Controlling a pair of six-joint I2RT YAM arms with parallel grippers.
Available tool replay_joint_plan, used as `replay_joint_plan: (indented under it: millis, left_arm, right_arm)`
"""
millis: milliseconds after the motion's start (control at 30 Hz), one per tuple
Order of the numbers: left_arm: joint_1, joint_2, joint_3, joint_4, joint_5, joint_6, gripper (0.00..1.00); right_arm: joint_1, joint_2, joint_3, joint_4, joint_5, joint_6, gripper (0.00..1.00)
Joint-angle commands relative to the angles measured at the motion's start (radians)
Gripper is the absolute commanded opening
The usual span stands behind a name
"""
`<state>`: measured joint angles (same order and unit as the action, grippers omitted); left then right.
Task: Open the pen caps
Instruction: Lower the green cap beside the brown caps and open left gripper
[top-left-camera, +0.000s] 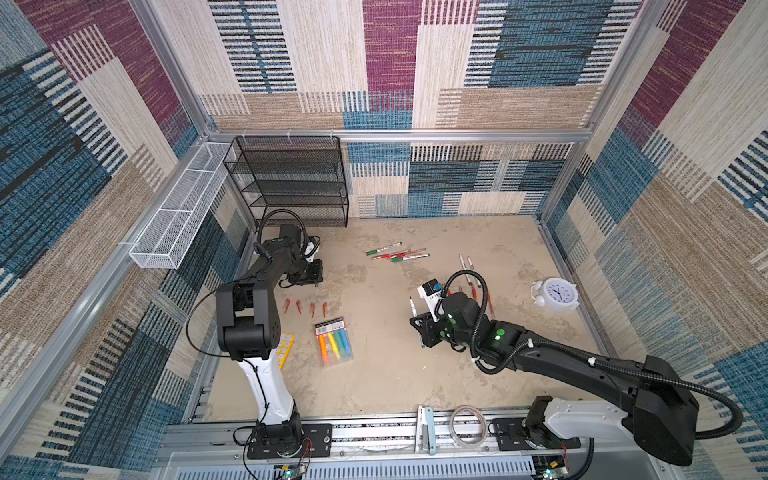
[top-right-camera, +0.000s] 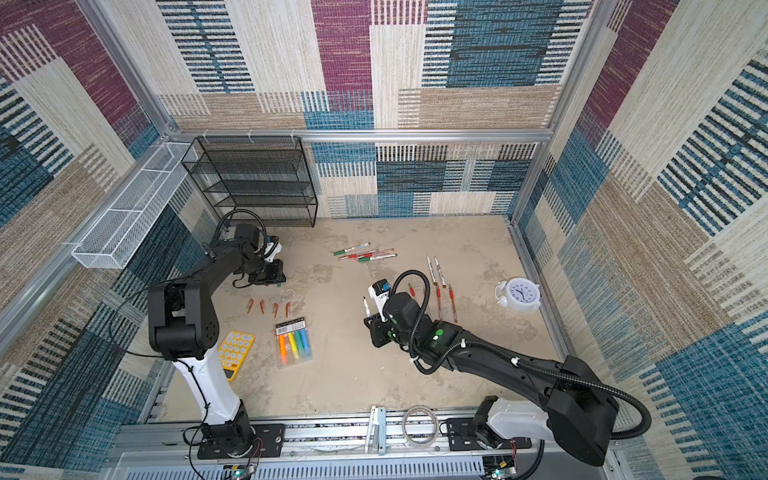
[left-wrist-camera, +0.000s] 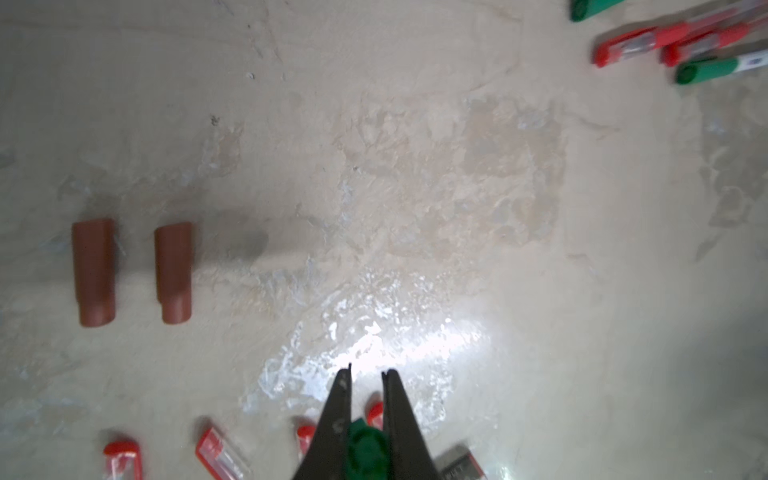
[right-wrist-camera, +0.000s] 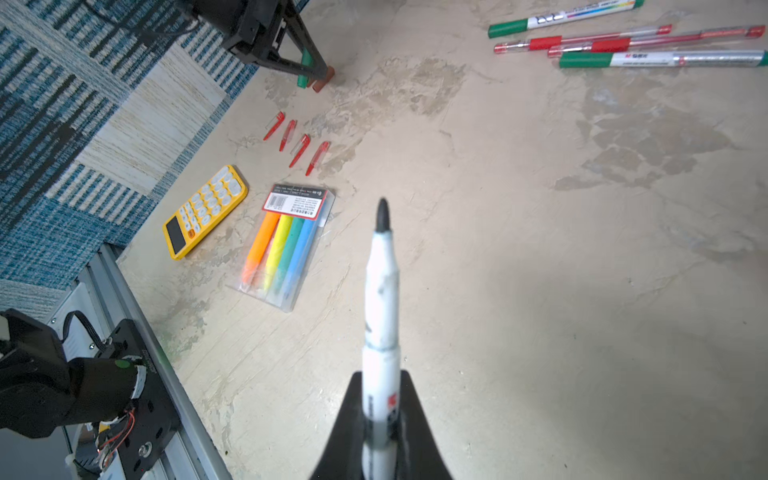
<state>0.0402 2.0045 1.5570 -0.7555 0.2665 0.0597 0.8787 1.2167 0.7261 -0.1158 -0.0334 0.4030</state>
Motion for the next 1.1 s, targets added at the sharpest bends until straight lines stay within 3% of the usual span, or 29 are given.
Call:
replay_joint_plan:
  millis: [0,367,633,1067]
  left_arm:
    - [-0.004,0.072,0.086,-0.110,-0.070,0.039,0.00]
    - [-0.009,0.226,0.204,-0.162,-0.141,0.029,0.00]
    - [-0.014,0.252,0.221,-0.169,-0.149,0.014,0.18]
    - [-0.026,0.178,0.210,-0.171,-0.146,-0.014,0.33]
  right_arm:
    - [-0.006,-0.020,-0.003,-0.008,0.022,0.015,0.00]
    - [-0.013,-0.077,-0.027,0.001,0.036,0.021,0.00]
    - [-0.016,-0.084,-0.030,0.005,0.042,0.022,0.00]
    - [-0.018,-0.145,-0.035,-0.025,0.060,0.027,0.00]
